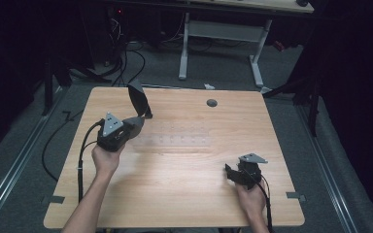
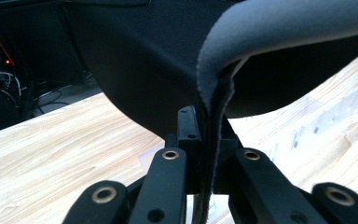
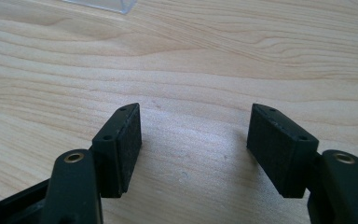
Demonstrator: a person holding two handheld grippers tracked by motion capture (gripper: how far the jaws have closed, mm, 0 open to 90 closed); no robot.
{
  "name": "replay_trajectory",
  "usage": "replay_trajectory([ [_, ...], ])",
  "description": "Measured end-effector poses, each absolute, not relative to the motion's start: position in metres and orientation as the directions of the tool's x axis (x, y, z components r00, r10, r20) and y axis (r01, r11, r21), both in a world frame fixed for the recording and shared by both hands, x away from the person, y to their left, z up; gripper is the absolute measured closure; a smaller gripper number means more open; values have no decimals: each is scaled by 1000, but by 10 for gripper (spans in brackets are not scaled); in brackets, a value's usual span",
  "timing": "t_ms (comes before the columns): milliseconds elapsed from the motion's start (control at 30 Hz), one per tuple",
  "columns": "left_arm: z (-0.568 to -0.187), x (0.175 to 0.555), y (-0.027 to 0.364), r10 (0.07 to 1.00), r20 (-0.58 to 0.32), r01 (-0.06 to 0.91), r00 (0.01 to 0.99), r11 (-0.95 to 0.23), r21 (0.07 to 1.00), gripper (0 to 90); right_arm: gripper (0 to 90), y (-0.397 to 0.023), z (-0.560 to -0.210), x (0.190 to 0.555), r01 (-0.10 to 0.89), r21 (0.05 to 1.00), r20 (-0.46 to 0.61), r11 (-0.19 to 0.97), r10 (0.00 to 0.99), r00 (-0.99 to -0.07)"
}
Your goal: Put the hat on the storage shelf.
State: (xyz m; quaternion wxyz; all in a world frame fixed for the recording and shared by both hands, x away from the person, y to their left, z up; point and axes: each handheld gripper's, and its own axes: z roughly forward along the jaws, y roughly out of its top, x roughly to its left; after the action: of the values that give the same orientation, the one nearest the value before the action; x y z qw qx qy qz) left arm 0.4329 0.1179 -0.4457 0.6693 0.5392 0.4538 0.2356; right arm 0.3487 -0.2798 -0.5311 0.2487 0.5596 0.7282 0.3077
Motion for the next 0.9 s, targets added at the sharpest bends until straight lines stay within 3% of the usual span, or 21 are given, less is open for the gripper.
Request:
replay_trajectory([
  [900, -454, 442, 100, 816, -388, 220, 427, 323, 921, 864, 354, -280, -531, 349, 662, 726, -18, 185, 968, -250],
])
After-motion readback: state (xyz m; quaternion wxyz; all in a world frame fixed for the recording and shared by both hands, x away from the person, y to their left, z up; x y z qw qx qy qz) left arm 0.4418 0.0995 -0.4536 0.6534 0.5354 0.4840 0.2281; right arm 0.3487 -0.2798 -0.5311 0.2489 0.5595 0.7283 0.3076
